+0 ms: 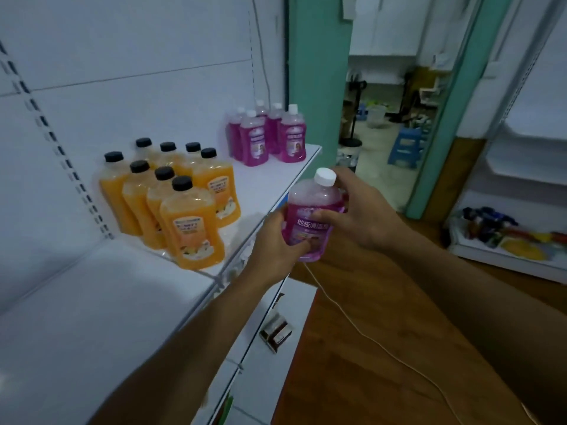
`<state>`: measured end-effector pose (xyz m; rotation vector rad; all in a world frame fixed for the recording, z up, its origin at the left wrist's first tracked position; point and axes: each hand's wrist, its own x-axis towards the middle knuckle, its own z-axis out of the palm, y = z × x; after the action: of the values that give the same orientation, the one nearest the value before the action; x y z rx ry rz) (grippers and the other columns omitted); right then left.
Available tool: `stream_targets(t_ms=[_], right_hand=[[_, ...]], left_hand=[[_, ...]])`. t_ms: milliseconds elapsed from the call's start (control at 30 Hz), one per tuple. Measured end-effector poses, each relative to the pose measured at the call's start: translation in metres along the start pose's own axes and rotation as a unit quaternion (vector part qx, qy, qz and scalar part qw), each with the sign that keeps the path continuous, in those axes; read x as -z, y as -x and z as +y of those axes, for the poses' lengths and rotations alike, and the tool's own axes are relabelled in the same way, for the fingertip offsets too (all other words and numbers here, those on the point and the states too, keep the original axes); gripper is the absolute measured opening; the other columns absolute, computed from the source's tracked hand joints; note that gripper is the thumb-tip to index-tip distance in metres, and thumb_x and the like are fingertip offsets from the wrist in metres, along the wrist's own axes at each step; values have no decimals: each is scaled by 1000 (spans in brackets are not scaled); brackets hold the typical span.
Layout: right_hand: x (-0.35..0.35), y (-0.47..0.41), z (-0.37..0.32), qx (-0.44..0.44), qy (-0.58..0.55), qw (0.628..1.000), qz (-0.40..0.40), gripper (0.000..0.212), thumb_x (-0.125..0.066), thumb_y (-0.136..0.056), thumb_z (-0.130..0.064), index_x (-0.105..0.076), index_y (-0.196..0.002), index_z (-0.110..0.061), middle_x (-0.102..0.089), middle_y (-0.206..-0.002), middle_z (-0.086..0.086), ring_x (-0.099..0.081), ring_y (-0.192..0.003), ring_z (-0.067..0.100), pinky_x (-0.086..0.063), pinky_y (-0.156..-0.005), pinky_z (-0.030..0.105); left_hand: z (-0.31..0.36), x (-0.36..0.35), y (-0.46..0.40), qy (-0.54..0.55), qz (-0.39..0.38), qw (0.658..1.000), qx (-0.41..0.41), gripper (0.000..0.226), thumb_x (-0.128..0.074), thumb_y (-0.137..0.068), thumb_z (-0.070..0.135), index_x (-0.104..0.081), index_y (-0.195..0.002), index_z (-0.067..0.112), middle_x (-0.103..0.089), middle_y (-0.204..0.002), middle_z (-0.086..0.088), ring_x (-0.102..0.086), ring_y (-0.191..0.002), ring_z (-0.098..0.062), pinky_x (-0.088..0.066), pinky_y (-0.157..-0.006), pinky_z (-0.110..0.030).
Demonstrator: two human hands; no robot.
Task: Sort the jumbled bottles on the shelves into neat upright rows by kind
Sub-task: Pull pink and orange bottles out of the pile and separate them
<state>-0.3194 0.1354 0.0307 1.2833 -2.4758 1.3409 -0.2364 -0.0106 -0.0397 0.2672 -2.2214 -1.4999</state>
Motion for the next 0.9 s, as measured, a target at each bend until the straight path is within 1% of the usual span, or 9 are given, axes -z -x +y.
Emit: stream_targets(t_ms=[167,300,400,500,567,633,700,800,900], right_hand=[[3,-70,55,10,3,1000,-9,74,-76,-82,-18,-34,-142,-28,-52,-134,-2,-52,-107,8,-44,-68,-1],[5,-138,103,39,5,999,-37,74,-76,-82,-18,-35,-143,-27,-51,-132,-7,-53,-108,8,-46,-74,3],[4,-192,128,78,3,994,-73,71,-77,-80,-19,-39,-140,-24,-55,-131,-3,-54,-106,7,-49,-86,18],[-4,-246,146,120,18,988,-99,70,-79,-79,-22,-41,-138,-23,-58,-127,-1,-58,-108,15,-49,-91,27],[-14,-277,154,140,24,983,-113,72,-79,-79,-23,-40,-139,-24,-57,-131,1,-56,-114,18,-45,-93,26],[-27,-305,160,156,33,979,-126,72,-78,-79,-22,-39,-139,-25,-56,-133,1,-54,-118,19,-41,-94,24],[-40,-330,167,173,51,974,-140,72,-77,-80,-22,-38,-140,-25,-55,-135,2,-53,-120,21,-43,-97,31],[-59,-366,174,187,86,968,-145,75,-75,-81,-25,-33,-144,-27,-52,-138,5,-50,-123,27,-44,-101,42],[-71,-398,175,194,135,961,-141,76,-74,-82,-27,-32,-145,-24,-50,-139,8,-45,-124,28,-42,-102,42]], left_hand=[[-29,-23,-84,-1,10,1000,12,66,-78,-77,11,-44,-133,21,-58,-116,4,-60,-95,-4,-51,-66,-9],[-48,-40,-152,-3,44,999,21,67,-77,-80,19,-41,-137,24,-55,-123,5,-58,-103,-11,-51,-69,-9],[-59,-44,-198,-4,89,995,38,67,-77,-80,20,-42,-137,21,-56,-123,5,-58,-108,-13,-53,-78,-13],[-72,-39,-241,-23,135,989,54,71,-80,-76,30,-44,-137,21,-60,-124,3,-60,-110,-16,-55,-90,-28],[-82,-33,-265,-16,165,985,55,72,-82,-74,28,-47,-136,22,-62,-121,4,-62,-108,-14,-55,-88,-23],[-92,-28,-285,-7,206,977,64,68,-83,-72,19,-51,-132,20,-63,-116,4,-64,-103,-11,-53,-80,-15],[-105,-22,-304,11,234,969,80,65,-84,-71,10,-54,-128,17,-64,-113,1,-64,-99,-10,-53,-75,-12],[-128,-9,-336,-12,260,962,80,63,-84,-70,12,-55,-126,16,-63,-113,-2,-63,-100,-12,-55,-81,-19],[-146,1,-365,-65,289,950,98,65,-87,-65,23,-57,-122,19,-57,-113,-3,-60,-101,-17,-53,-89,-30]])
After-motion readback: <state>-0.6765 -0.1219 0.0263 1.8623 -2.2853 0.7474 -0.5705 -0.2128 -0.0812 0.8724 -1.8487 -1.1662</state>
